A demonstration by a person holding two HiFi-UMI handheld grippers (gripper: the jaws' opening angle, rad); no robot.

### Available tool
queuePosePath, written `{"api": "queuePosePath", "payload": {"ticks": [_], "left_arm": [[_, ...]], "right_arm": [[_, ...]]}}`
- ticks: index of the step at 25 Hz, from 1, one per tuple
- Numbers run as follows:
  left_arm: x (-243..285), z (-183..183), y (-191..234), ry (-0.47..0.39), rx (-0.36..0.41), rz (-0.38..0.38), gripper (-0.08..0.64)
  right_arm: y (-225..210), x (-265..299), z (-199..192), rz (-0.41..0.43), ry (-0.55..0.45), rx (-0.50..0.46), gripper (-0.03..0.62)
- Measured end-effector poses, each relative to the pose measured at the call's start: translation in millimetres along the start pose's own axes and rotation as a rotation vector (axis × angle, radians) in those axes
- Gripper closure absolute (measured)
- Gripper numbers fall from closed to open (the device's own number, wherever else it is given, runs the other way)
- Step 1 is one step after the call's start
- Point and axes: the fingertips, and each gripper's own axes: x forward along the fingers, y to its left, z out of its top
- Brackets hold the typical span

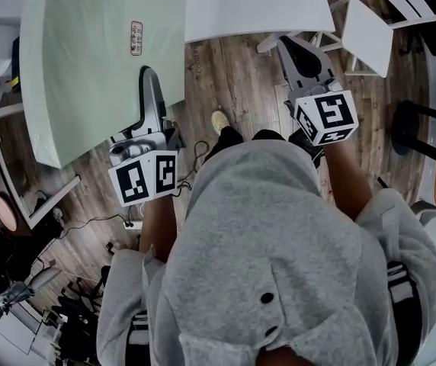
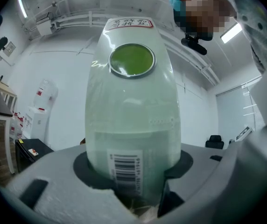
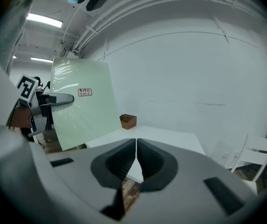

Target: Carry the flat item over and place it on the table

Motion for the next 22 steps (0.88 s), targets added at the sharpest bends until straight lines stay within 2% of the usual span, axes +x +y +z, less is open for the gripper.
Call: {"api": "queuePosePath", "payload": {"ticks": [11, 22], "left_arm": [[1.2, -2.5, 1.5, -0.002, -0.052, -0.029, 0.295], [0.0, 2.8, -1.4, -0.029, -0.025, -0.036, 0.295]], "right_arm": [[10.6, 5.7, 8.3, 0.003, -0.014, -0.066, 0.565], [7.0, 4.8, 9.8, 0.020, -0.035, -0.106, 0.565]]}}
